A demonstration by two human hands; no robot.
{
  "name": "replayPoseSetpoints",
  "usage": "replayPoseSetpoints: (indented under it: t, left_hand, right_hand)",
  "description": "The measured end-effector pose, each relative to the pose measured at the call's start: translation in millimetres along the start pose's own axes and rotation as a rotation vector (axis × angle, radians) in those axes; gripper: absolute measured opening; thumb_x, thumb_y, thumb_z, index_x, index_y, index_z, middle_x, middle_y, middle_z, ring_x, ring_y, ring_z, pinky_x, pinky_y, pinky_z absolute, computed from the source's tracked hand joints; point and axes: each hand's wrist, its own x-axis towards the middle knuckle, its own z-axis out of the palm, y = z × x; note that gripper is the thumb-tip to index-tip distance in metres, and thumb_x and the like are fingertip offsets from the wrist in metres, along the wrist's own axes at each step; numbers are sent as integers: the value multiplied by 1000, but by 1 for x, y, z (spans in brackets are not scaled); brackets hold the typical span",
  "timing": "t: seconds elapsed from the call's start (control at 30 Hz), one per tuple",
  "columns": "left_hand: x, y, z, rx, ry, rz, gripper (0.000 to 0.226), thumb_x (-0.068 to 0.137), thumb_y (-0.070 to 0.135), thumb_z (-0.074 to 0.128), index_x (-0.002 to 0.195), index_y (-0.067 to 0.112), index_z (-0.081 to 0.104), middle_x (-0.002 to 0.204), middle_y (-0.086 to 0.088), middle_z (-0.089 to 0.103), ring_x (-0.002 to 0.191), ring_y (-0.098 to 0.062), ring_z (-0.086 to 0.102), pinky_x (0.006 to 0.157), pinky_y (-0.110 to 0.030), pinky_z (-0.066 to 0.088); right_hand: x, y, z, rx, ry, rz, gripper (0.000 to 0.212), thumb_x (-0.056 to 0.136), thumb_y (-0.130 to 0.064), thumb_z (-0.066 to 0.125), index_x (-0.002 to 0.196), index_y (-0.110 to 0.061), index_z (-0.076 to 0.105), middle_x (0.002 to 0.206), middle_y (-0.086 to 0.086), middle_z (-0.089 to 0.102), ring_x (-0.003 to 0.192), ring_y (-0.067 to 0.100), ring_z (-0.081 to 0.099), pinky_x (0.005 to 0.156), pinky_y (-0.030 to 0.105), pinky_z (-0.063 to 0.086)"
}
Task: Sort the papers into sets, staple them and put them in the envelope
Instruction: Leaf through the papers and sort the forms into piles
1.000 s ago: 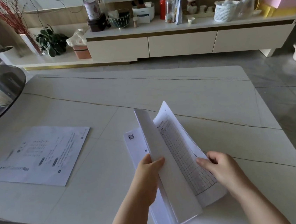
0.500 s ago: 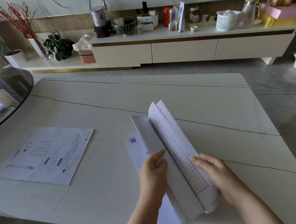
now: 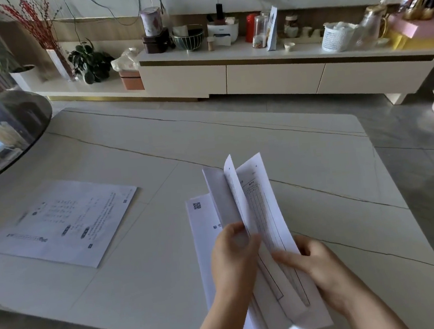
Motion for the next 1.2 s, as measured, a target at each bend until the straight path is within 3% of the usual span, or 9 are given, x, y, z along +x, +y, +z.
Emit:
replayPoseSetpoints:
  t: [0.1,0.2,0.37,0.6,0.7,0.77,0.9,1.03,1.2]
  left_hand:
    - [4,-1,-1,-31,-17,-13,18,82,28,71,94,34,60,98,15,64,91,-3,61,79,-21,49]
    - [5,-1,-1,-27,-59,-12,28,85,33,68,111,27,64,105,14,63,101,-6,59,89,-23,47]
    - [3,4,2,-76,-137,-76,41,90,8,53,128,24,58,122,1,62,97,-13,61,83,-26,50]
    - [9,-1,-9,-325,-124,-142,83,87,-9,47,149,37,17,108,0,64,75,-15,62,68,-30,52]
    - [13,-4,-14,-381,-101,-197,42,88,-2,57,122,23,52,92,-6,70,76,-21,65,73,-34,55]
    - [14,-3,-17,-422,-135,-234,12,89,1,61,93,10,67,89,-13,71,72,-23,67,71,-35,56]
    - [15,-6,-20,-588,-232,-329,11,91,11,61,94,4,68,89,-17,71,71,-26,68,76,-41,55]
    - [14,-4,-20,-711,-299,-398,23,93,15,56,91,-4,67,83,-24,69,70,-32,68,67,-41,59]
    - [11,-4,-19,-739,-341,-420,25,91,15,58,93,-9,66,83,-26,69,68,-31,69,65,-37,60]
  right_hand:
    - [2,1,-7,-87,205,-41,17,85,-14,69,101,-13,65,96,7,73,90,23,70,82,36,54]
    - [5,5,-9,-488,470,-245,26,86,-17,68,109,-23,58,105,-13,62,104,9,58,86,24,41]
    - [3,1,2,-385,259,-142,46,85,-41,66,127,-40,47,112,-11,59,108,8,57,89,23,38]
    - [7,10,-16,-609,406,-134,62,87,-16,67,142,-22,39,87,2,65,79,21,59,61,17,40]
    - [5,11,-13,-852,527,-324,61,84,-21,71,139,-18,45,109,-3,64,98,16,56,77,20,37]
    - [5,9,-2,-766,431,-416,57,83,-27,71,136,-21,49,125,-9,57,114,7,49,90,15,33]
    - [7,11,23,-410,-30,-122,81,70,-56,69,142,-38,37,135,-22,46,124,-4,44,105,23,38]
    - [11,19,25,-413,-68,-116,75,77,-45,74,142,-43,35,127,-23,57,111,-3,58,99,33,48]
    - [4,10,26,-405,-113,-153,42,89,-35,63,124,-52,46,114,-24,65,104,-6,61,92,21,49]
